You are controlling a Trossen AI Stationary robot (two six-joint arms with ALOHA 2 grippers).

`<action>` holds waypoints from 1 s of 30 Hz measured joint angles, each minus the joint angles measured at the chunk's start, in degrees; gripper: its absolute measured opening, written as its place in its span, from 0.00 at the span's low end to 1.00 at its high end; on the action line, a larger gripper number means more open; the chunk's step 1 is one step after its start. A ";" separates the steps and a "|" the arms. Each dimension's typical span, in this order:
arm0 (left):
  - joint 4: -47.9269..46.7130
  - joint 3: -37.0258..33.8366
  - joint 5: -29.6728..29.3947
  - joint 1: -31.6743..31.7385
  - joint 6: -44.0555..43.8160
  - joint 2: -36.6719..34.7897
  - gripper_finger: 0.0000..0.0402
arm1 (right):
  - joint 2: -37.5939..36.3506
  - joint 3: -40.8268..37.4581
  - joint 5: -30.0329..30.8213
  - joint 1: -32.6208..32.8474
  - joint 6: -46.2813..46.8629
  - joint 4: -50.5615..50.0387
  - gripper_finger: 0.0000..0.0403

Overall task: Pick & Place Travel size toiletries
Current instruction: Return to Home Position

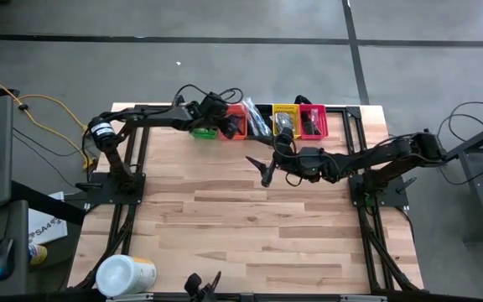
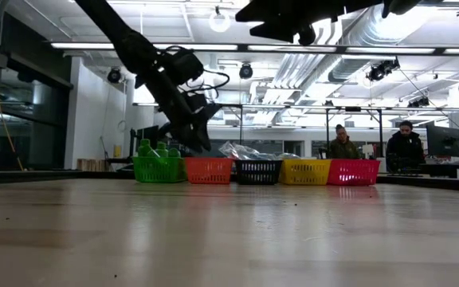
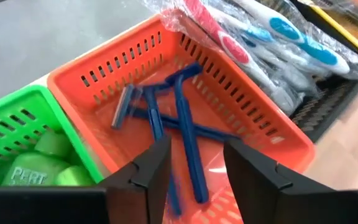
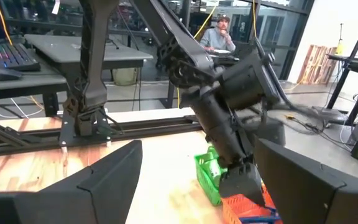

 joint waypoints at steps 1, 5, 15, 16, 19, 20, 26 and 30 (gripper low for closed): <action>-0.73 -0.02 0.26 0.00 0.17 -0.59 0.37 | 0.00 0.00 0.00 0.00 0.00 -0.04 0.75; -1.68 -0.09 0.10 -0.92 2.92 -4.50 0.38 | 0.00 0.00 0.00 0.09 0.00 -0.80 0.75; -2.34 -7.85 -9.12 -9.19 8.23 -18.70 0.38 | 0.02 0.00 1.22 0.89 2.10 -5.17 0.75; -2.10 -9.71 -9.44 -9.89 8.20 -20.78 0.38 | -0.15 0.00 1.80 1.05 3.10 -6.20 0.75; 0.98 -16.40 -9.48 -12.01 7.41 -27.72 0.38 | -2.34 -0.07 -0.26 1.39 5.76 -10.75 0.75; 2.61 -19.17 -9.50 -12.76 6.96 -30.34 0.38 | -2.78 -0.08 -2.65 1.40 5.96 -11.39 0.75; 12.46 -35.20 -9.63 -17.35 5.65 -47.28 0.38 | -9.48 -7.84 -11.33 1.12 9.18 -7.67 0.75; 14.59 -42.41 -10.19 -19.59 5.06 -58.27 0.38 | -15.02 -17.49 -10.53 0.90 11.78 3.23 0.75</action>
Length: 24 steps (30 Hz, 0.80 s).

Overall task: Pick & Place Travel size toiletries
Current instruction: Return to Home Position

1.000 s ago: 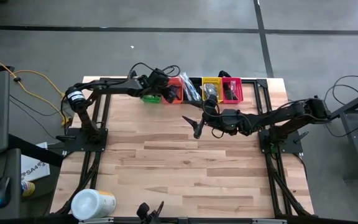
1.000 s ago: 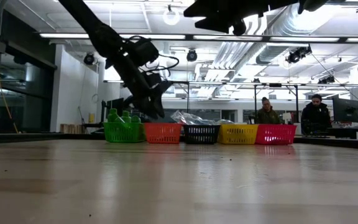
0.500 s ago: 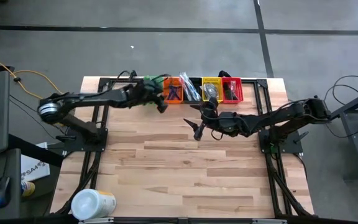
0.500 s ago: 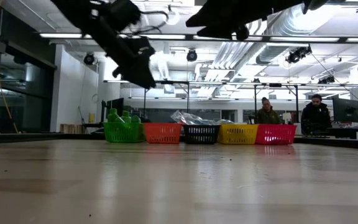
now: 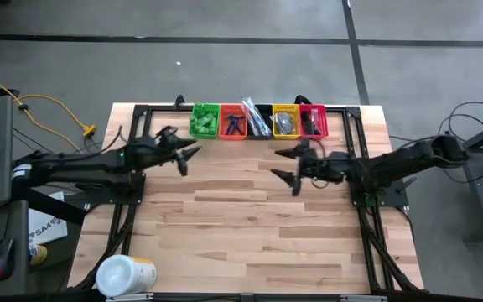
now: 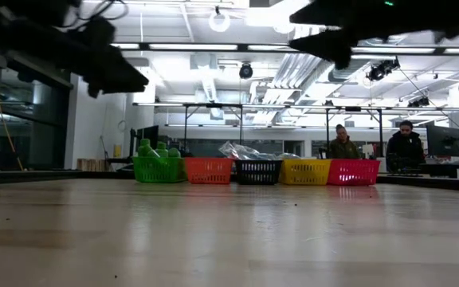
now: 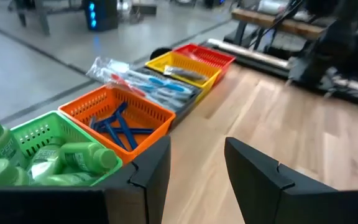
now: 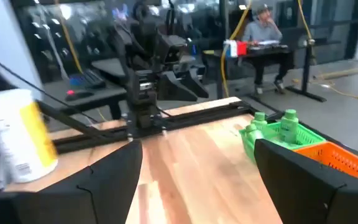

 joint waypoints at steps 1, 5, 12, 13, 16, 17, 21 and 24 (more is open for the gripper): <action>-0.20 -1.43 -0.02 -0.41 -0.02 -2.48 0.38 | -1.57 -2.33 -0.10 0.05 0.23 2.00 0.75; 0.12 -6.65 0.07 -2.80 2.18 -11.80 0.38 | -6.38 -8.88 -0.35 0.07 1.91 8.39 0.75; 0.84 -13.80 0.11 -7.28 4.56 -27.24 0.38 | -9.38 -16.59 -3.49 -3.26 4.30 19.22 0.75; 0.75 -14.69 0.11 -7.71 4.73 -29.20 0.38 | -9.27 -17.34 -5.67 -4.24 4.61 20.48 0.75; 0.66 -16.78 0.10 -8.63 5.65 -34.06 0.38 | -8.70 -17.75 -12.05 -6.81 4.96 21.97 0.75; 0.57 -17.38 0.11 -8.67 5.90 -35.48 0.38 | -8.70 -17.77 -13.13 -7.62 4.92 21.81 0.75; -1.48 -18.31 0.11 -8.61 7.08 -39.85 0.38 | -8.71 -18.96 -13.79 -11.91 5.83 21.19 0.75; -3.69 -18.39 0.11 -8.59 7.10 -41.44 0.38 | -9.52 -23.12 -15.95 -14.38 7.26 24.48 0.75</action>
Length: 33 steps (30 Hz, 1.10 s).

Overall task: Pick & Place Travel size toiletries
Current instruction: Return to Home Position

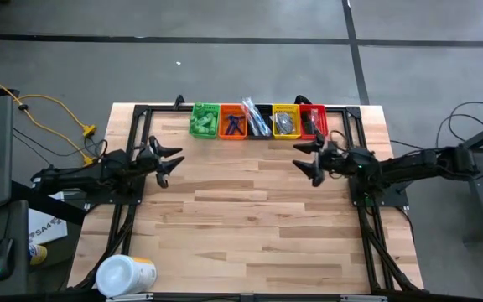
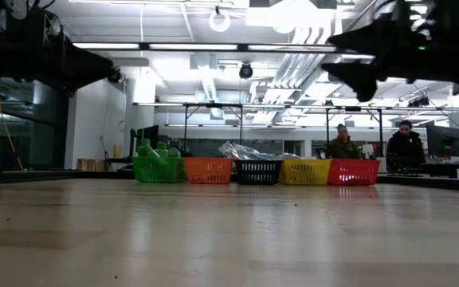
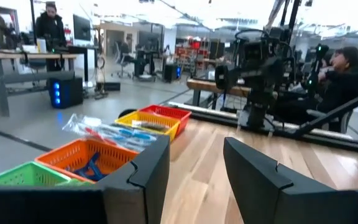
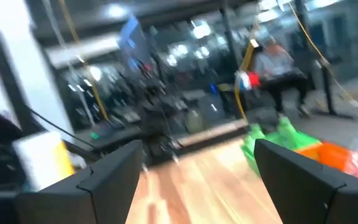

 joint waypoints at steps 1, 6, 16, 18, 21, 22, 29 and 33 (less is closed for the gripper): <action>-0.24 0.00 0.02 -0.02 0.02 0.09 0.38 | -0.45 -1.68 -1.21 -0.45 0.24 2.86 0.75; -0.32 0.00 0.02 0.00 0.22 0.07 0.38 | -5.32 -5.99 -2.27 -0.10 0.98 3.43 0.75; -1.03 -0.09 -1.71 0.00 1.31 0.13 0.38 | -21.75 -5.99 1.90 1.41 -0.21 -22.54 0.75; -1.63 -0.11 -1.72 0.00 1.30 0.11 0.38 | -26.69 -5.99 0.87 1.43 -0.18 -27.60 0.75; -1.83 -0.11 -1.73 0.00 1.33 0.13 0.38 | -34.73 -5.99 1.12 1.42 0.06 -39.29 0.75; -1.83 -0.11 -1.95 0.00 1.33 0.13 0.38 | -37.62 -6.02 0.91 1.42 0.06 -42.60 0.75; -3.97 -0.15 -2.74 0.00 0.61 0.11 0.38 | -52.84 -5.99 -2.48 1.42 0.46 -57.55 0.75; -3.86 -0.15 -2.75 0.00 0.44 0.12 0.38 | -55.47 -6.02 -4.12 1.42 -1.10 -57.64 0.75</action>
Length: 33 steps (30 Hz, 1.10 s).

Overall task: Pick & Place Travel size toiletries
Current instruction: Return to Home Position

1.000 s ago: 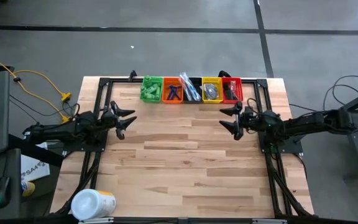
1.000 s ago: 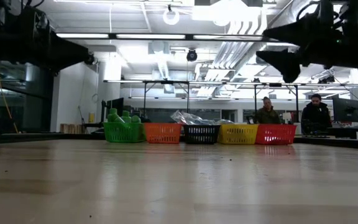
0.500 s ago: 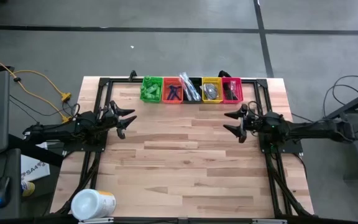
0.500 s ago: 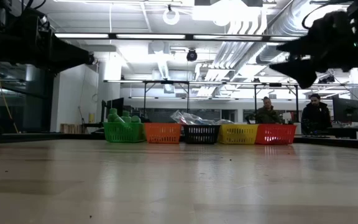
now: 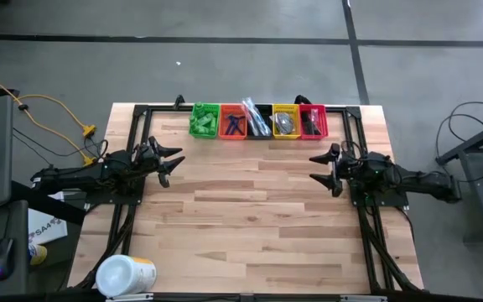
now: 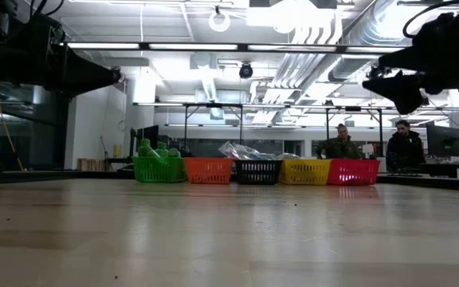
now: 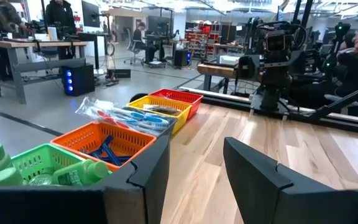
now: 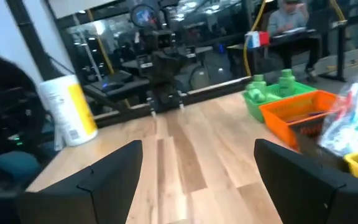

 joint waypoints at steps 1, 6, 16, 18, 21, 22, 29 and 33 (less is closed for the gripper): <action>0.04 0.00 0.01 0.00 -0.01 -0.01 0.38 | 0.01 0.00 0.43 0.02 -0.36 -0.31 0.75; -0.75 0.00 0.02 0.00 -1.20 0.01 0.38 | 1.37 0.00 1.67 0.01 -1.41 -0.66 0.75; -1.45 -0.02 0.22 0.00 -3.50 0.01 0.38 | 2.07 -0.02 1.69 0.00 4.24 -0.68 0.75; -1.49 -0.04 0.24 0.04 -3.49 0.01 0.38 | 2.07 -0.02 1.69 0.02 4.81 -0.52 0.75; -1.55 -0.04 0.26 0.04 -3.50 0.01 0.38 | 2.07 -0.02 1.76 0.02 4.05 -0.10 0.75; -1.59 -0.04 0.26 0.04 -3.50 0.00 0.38 | 2.07 -0.02 1.77 0.01 3.99 -0.08 0.75; -1.77 -0.04 0.32 0.04 -3.49 -0.01 0.38 | 2.07 -0.02 1.84 0.02 3.98 0.06 0.75; -1.83 -0.04 0.31 0.04 -3.49 0.00 0.38 | 2.07 -0.04 1.86 0.01 3.96 0.15 0.75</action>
